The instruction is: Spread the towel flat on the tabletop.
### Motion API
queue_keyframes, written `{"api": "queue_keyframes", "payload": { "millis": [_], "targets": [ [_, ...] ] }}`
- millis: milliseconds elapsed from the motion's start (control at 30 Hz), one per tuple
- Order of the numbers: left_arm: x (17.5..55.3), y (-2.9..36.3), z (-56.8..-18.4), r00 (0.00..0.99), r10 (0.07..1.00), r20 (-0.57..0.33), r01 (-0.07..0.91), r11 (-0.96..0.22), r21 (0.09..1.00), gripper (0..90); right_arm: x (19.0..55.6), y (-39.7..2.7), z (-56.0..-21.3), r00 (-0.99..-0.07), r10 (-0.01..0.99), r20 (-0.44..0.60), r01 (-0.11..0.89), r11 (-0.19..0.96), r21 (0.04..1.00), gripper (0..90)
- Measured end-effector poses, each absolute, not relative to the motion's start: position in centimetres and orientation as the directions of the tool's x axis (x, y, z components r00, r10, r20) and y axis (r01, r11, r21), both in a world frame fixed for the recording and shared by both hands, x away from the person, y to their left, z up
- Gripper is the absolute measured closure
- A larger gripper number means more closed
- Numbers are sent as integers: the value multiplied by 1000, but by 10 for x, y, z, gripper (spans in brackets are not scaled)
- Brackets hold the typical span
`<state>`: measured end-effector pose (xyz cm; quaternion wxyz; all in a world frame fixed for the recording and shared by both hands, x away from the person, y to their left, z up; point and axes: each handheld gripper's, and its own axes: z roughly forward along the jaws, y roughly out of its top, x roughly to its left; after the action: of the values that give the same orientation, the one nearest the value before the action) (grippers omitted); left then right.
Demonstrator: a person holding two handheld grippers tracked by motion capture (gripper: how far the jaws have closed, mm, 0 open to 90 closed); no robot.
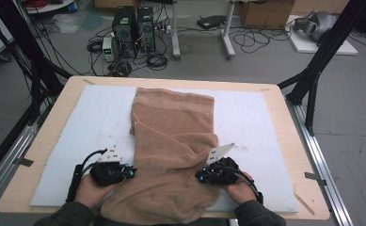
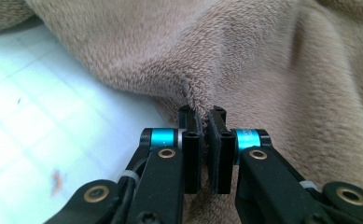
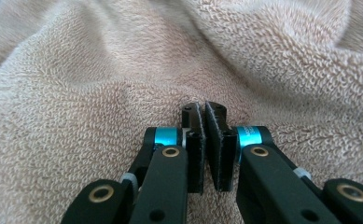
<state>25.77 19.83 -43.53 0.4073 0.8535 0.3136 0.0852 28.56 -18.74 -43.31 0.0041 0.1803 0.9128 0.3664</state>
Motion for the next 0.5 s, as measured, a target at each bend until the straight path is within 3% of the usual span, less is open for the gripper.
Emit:
{"api": "queue_keyframes", "payload": {
  "millis": [200,300,333,400,500],
  "targets": [
    [214,220,-424,806,583,-100,436,-471,767,855,260,-185,-426,-950,283,130,293,666,686,869],
    [198,224,-420,822,559,-109,423,-472,773,844,243,-184,-419,-964,199,177,265,643,718,843],
    [197,224,-419,821,560,-110,420,-463,781,813,239,-185,-414,-965,203,165,258,634,729,823],
    [202,223,-415,815,571,-99,411,-450,793,664,240,-191,-404,-963,236,127,249,608,754,762],
    [220,218,-416,815,572,-93,401,-440,804,615,255,-197,-401,-946,317,66,264,633,728,702]
  ]
}}
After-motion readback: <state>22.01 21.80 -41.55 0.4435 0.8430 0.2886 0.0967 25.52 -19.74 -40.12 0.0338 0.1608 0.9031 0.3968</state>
